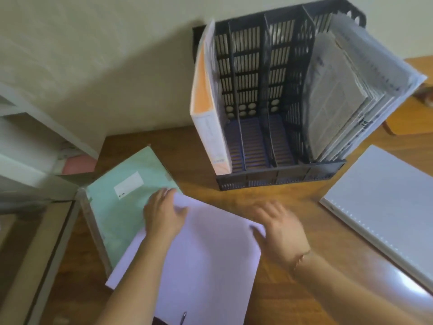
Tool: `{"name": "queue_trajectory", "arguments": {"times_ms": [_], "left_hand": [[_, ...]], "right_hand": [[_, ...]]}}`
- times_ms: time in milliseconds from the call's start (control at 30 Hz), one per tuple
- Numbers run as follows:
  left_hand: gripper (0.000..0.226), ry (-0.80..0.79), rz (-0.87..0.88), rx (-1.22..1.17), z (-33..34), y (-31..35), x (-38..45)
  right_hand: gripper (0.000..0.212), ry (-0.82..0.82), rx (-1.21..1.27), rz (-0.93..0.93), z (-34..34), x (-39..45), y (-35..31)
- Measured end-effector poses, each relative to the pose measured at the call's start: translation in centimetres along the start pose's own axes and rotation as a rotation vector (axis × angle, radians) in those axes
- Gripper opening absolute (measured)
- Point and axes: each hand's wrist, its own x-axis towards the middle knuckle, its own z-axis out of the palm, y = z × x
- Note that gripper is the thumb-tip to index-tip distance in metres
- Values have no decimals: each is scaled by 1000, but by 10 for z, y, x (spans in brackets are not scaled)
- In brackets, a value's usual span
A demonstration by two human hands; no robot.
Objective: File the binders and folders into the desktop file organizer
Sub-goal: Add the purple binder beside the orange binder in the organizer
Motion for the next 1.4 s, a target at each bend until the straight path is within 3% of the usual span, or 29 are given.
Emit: {"name": "queue_trajectory", "arguments": {"times_ms": [67, 133, 300, 367, 500, 600, 667, 733, 800, 867, 933, 967, 1000, 1067, 1133, 1233, 1300, 1400], "left_hand": [[78, -92, -254, 164, -14, -30, -28], [87, -254, -409, 202, -20, -53, -55], [79, -312, -508, 83, -29, -89, -80], [66, -351, -562, -112, -45, -95, -81], [41, -495, -608, -815, -92, -98, -86], [93, -597, -414, -980, -131, -90, -94], [118, -591, -232, -1057, -152, -65, -96], [111, -606, -19, -1143, -168, -26, -102], [93, -664, 167, -1156, -175, 27, -112], [87, -654, 320, -1135, -168, 74, -116], [88, -648, 409, -1124, -150, 108, -115], [86, -635, 444, -1086, -142, 119, -112], [82, -624, 481, -1032, -136, 126, -108], [65, -552, 523, -956, -130, 133, -99], [48, -311, 494, -943, -131, 136, -85], [39, 196, 431, -959, -145, 139, -54], [48, 439, 504, -731, -157, 144, -31], [54, 387, 536, -381, -166, 150, -2]], "right_hand": [[70, -311, -8, 177, 17, -4, -20], [87, -449, -97, 245, 31, 1, -29], [88, -386, -218, 178, 53, -1, -36], [88, -391, -242, 185, 55, -5, -36], [85, -442, -251, 196, 48, 6, -36], [77, -339, -153, 123, 24, 14, -43], [74, -264, 189, -80, -13, 7, -58], [72, -280, 431, -332, -54, -14, -88], [62, -136, 310, -466, -78, -40, -107], [55, -13, 328, -395, -93, -61, -101], [53, 127, 553, -212, -117, -72, -92], [55, 163, 585, -107, -128, -74, -81], [60, 79, 576, -34, -142, -78, -72], [84, -199, 317, -76, -164, -84, -57], [92, -304, 168, -134, -174, -83, -52], [80, -219, 1, -229, -189, -72, -44], [67, -149, -47, -316, -185, -67, -41], [56, -46, -51, -366, -183, -60, -38]]}}
